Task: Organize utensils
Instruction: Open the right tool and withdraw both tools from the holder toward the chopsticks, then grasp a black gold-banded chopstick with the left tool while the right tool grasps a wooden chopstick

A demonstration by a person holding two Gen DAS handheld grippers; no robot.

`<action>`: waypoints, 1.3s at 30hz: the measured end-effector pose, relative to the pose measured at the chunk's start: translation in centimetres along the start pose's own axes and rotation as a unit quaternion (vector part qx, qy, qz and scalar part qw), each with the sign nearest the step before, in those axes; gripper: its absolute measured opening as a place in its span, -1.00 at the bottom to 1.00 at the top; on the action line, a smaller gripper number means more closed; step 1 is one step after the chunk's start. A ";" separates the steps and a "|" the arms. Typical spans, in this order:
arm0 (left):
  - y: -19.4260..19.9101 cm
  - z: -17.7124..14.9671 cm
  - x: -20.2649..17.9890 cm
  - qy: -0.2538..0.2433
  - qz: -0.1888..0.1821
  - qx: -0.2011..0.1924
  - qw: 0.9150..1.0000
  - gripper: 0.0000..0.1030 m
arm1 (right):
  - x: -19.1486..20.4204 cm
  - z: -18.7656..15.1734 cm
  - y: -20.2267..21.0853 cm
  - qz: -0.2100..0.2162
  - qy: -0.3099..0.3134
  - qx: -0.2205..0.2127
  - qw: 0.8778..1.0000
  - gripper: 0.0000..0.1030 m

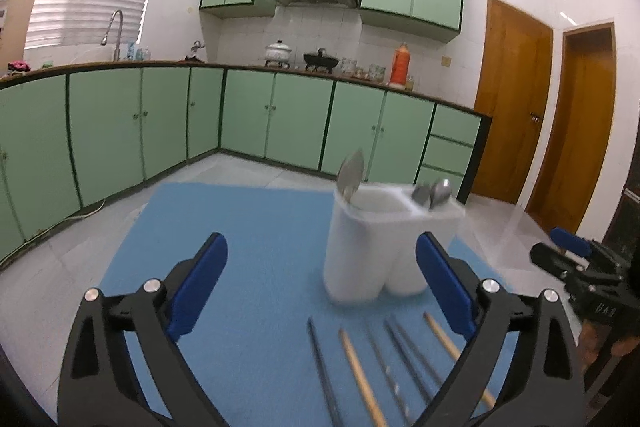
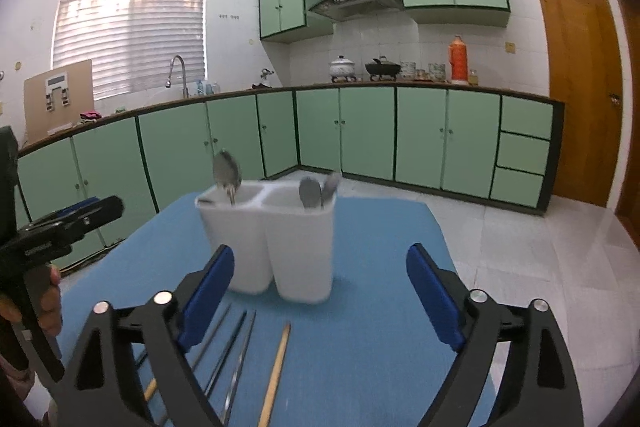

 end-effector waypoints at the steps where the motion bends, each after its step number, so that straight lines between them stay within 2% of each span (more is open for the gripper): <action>1: 0.4 -0.6 0.2 0.000 0.002 0.003 1.000 0.82 | -0.1 -0.6 0.4 -0.003 -0.004 0.003 1.000 0.75; 9: 4.3 -5.6 0.9 0.000 0.020 0.037 0.999 0.84 | 0.3 -4.6 3.3 -0.020 -0.011 0.019 1.000 0.81; 18: 6.8 -10.6 1.1 0.002 0.043 0.057 0.997 0.84 | 1.1 -9.0 4.7 -0.044 -0.024 0.029 0.998 0.81; 27: 8.7 -13.6 2.0 0.010 0.065 0.052 0.996 0.84 | 2.1 -13.0 6.3 -0.052 -0.027 0.033 0.998 0.78; 32: 9.4 -14.8 1.4 0.005 0.071 0.046 0.996 0.84 | 2.8 -14.3 6.7 -0.058 -0.014 0.038 0.998 0.54; 34: 9.3 -14.9 1.0 -0.001 0.073 0.045 0.996 0.83 | 2.9 -15.0 6.7 -0.059 -0.016 0.042 0.997 0.37; 39: 9.5 -15.5 0.6 -0.006 0.073 0.043 0.996 0.83 | 3.2 -15.8 7.2 -0.057 -0.013 0.040 0.997 0.18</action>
Point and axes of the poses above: each gripper's, at about its wrist camera, not at the fingertips, and y roughly against the way its jaws point, x to its left, z to its top, the point moved 8 cm from there along -y, roughly the way its jaws point
